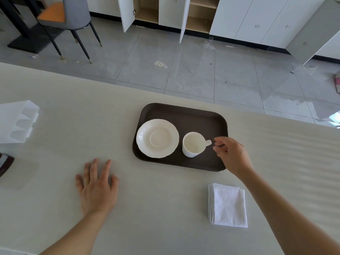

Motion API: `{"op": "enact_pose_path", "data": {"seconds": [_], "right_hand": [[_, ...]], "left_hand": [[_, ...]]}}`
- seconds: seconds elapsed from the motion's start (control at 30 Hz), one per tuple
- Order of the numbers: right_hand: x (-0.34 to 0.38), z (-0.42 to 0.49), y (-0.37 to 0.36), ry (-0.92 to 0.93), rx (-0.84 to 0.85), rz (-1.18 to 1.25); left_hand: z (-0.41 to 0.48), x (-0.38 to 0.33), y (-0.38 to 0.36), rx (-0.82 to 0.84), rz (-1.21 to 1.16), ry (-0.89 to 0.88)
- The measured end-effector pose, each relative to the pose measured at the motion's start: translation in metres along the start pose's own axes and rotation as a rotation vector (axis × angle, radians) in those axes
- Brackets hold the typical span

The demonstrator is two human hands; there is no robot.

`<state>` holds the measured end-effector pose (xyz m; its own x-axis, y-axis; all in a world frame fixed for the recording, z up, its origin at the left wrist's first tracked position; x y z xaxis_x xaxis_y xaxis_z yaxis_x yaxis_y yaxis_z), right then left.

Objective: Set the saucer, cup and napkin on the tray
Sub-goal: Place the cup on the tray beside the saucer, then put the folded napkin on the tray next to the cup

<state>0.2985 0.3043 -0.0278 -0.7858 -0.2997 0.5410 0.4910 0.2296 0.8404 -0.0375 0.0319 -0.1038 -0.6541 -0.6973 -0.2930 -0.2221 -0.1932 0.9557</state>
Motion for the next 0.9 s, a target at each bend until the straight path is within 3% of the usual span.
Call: {"op": "enact_pose_path", "data": {"seconds": [0.57,0.9], "right_hand": [[-0.062,-0.108,0.011,-0.207,0.021,-0.184],[-0.085,-0.14,0.006,-0.451,0.193,-0.285]], "left_hand": [[-0.001,-0.002,0.0,0.001,-0.018,-0.004],[-0.001,0.002,-0.004,-0.024,-0.021,-0.021]]}}
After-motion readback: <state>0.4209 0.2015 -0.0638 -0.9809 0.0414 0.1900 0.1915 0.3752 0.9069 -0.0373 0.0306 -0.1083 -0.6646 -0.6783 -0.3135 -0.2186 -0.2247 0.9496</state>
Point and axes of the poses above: each hand's wrist, its own z-axis towards the middle knuckle, its own y-axis out of the back of the hand, x = y × z, the point moved 6 cm from there along z, towards the middle knuckle, and after that the axes turned 3 degrees about -z, right-handed, at the moved point
